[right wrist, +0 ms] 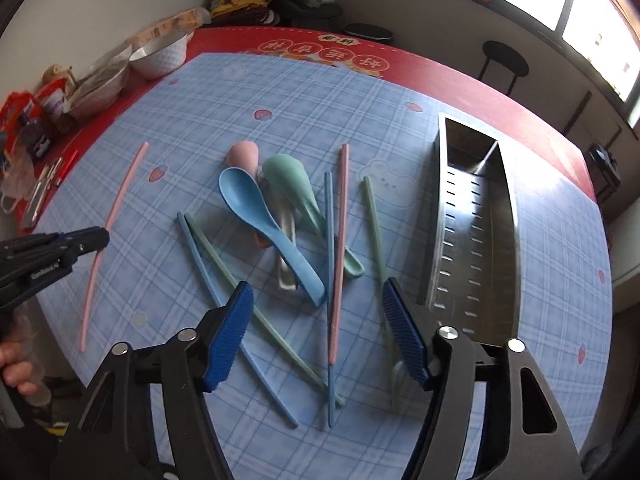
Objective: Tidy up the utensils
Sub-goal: 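Lower the right tool onto the blue spoon handle and close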
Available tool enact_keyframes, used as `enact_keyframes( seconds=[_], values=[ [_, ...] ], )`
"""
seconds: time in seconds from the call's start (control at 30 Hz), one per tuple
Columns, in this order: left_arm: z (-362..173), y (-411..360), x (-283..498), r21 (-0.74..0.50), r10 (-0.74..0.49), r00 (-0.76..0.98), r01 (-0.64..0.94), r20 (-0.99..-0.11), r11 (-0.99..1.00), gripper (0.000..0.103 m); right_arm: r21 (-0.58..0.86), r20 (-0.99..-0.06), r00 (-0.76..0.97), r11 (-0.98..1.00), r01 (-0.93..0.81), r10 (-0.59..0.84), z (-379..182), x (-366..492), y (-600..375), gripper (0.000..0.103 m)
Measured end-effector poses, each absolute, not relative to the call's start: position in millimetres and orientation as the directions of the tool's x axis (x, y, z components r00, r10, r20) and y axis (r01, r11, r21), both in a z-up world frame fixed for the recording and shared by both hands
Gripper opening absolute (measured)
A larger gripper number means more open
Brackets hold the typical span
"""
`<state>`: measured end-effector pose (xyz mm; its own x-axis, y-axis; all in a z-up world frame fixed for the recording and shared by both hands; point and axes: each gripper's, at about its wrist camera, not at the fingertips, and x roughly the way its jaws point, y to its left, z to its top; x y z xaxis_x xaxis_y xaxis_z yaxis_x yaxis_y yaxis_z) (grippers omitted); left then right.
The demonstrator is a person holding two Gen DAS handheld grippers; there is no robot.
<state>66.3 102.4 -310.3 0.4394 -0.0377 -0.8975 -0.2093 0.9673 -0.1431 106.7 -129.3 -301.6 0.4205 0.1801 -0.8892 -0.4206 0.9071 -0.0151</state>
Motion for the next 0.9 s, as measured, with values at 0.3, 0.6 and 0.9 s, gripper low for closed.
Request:
enact_keyframes(
  seconds=[0.3, 0.6, 0.9],
  values=[
    [-310.4, 120.0, 68.8, -0.173, -0.073, 0.457, -0.182, -0.886, 0.968, 0.006, -0.052, -0.918, 0.362, 0.858, -0.511, 0.16, -334.0, 143.2, -92.7, 0.031],
    [-312.1, 137.8, 69.3, -0.178, -0.072, 0.454, -0.196, -0.888, 0.964, 0.006, 0.042, -0.938, 0.282, 0.873, -0.487, 0.202, -346.1, 159.0, -94.1, 0.025],
    [-323.8, 142.8, 72.9, -0.216, -0.115, 0.414, -0.208, -0.903, 0.954, 0.006, 0.122, -0.93, 0.26, 0.884, -0.452, 0.261, -343.9, 151.8, -99.6, 0.006]
  ],
)
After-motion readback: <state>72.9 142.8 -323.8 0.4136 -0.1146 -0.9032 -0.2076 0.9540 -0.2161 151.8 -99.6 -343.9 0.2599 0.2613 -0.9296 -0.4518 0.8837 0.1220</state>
